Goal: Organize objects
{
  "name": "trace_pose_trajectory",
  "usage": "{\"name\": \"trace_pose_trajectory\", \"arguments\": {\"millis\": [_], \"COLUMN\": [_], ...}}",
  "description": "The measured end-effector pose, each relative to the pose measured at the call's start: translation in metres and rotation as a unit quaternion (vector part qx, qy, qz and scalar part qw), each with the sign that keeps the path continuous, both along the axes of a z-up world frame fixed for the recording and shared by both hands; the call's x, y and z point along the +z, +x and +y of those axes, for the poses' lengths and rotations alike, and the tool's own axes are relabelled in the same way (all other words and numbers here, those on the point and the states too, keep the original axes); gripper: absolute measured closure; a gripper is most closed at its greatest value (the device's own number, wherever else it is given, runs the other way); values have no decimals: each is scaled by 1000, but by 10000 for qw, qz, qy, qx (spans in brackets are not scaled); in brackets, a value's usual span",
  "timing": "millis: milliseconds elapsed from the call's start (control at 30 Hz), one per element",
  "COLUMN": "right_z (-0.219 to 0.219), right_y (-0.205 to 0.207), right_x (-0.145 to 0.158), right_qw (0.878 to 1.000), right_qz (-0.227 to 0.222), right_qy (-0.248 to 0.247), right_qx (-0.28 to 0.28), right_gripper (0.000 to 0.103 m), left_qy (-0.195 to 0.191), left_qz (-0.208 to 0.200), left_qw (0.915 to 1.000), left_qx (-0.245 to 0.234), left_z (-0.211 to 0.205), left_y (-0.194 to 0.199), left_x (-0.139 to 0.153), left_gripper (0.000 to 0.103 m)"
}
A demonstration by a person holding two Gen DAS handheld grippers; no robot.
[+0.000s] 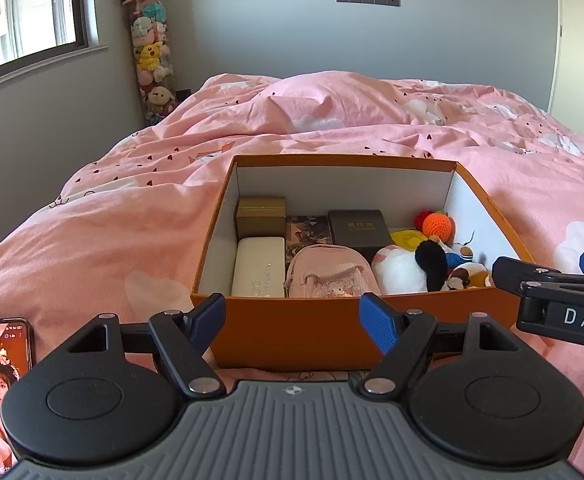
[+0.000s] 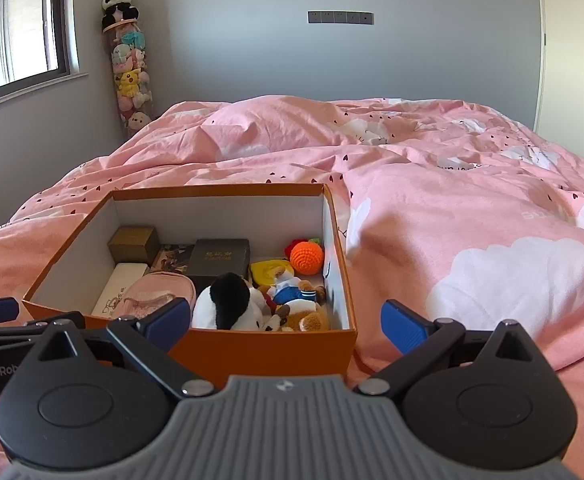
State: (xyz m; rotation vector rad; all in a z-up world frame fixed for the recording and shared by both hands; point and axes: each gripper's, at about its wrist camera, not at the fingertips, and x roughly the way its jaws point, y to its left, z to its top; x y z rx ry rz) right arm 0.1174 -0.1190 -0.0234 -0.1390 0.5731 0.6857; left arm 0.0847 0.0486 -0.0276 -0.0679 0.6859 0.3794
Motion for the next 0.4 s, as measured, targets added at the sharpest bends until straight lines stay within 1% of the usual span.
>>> {"name": "trace_pose_trajectory", "arguments": {"millis": [400], "right_z": [0], "right_y": [-1], "right_x": [0], "right_qw": [10000], "right_qz": [7], "right_qy": [-10], "right_qx": [0], "right_gripper": [2], "left_qy": [28], "left_qz": [-18], "left_qw": [10000], "left_qx": [-53], "left_z": [-2], "left_y": [-1], "left_x": [0], "left_gripper": [14]}}
